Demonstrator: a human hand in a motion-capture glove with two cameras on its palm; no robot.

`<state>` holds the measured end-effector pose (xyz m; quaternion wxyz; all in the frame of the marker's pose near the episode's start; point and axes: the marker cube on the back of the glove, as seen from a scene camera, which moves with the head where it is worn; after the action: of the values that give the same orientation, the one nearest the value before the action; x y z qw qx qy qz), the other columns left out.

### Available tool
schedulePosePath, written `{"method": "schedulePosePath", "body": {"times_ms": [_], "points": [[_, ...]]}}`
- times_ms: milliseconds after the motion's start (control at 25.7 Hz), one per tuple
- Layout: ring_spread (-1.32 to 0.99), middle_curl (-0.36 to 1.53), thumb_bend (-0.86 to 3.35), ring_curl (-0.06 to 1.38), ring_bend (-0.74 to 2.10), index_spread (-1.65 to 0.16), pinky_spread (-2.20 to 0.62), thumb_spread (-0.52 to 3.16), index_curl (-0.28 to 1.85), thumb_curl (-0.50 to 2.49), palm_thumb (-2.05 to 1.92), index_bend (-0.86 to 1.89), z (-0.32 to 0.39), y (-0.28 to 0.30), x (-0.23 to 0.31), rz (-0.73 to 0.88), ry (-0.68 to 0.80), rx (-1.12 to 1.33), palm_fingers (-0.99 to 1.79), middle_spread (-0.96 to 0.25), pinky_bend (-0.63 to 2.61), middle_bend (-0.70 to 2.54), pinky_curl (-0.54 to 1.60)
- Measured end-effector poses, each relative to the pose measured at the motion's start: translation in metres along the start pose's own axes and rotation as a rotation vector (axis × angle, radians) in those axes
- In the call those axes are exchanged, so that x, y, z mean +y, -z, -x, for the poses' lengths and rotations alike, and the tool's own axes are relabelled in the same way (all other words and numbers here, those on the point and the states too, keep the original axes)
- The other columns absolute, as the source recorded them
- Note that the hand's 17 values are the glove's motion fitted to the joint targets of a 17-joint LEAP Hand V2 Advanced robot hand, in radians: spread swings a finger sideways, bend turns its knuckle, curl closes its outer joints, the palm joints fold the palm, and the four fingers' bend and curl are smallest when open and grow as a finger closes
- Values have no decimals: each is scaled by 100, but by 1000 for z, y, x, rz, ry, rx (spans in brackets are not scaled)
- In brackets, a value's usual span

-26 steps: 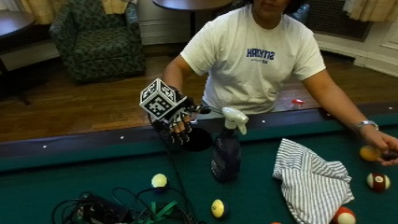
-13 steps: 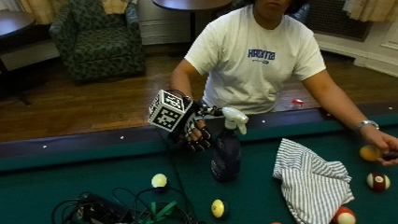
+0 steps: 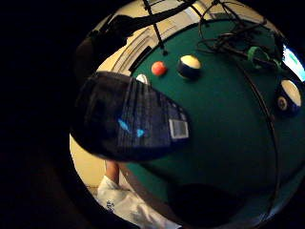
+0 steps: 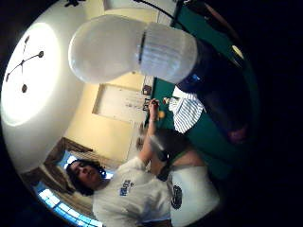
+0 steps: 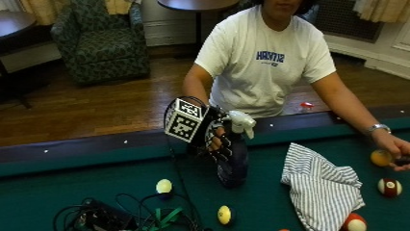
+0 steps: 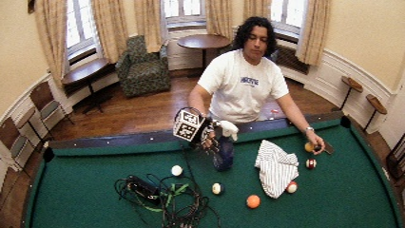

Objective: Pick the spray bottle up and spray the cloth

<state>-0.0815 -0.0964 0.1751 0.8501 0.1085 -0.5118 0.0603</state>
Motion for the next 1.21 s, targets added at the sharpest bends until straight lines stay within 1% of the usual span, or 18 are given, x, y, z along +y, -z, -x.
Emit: {"method": "schedulePosePath", "body": {"times_ms": [272,428,778,1051,1128,1206], "points": [[-9,34,-3,30,48,-37,20,89,23,34,58,14,4,-19,-21,-83,-18,-63,52,-10,34,26,31],[-10,34,-4,30,49,-37,17,88,25,34,56,15,3,-25,-28,-124,-8,-71,65,-12,32,27,31],[-14,35,-4,32,48,-37,12,86,26,34,54,14,7,-47,-51,-93,-16,-108,68,-14,29,24,33],[-14,35,-3,32,47,-37,10,86,27,34,53,14,13,-62,-70,-91,-17,-87,69,-15,26,20,33],[-15,36,-3,32,46,-37,10,85,27,34,53,15,15,-63,-74,-106,-11,-81,72,-15,23,22,32],[-15,36,-1,32,50,-37,10,86,27,34,57,15,18,-61,-77,-130,0,-80,82,-17,20,23,31]]}}
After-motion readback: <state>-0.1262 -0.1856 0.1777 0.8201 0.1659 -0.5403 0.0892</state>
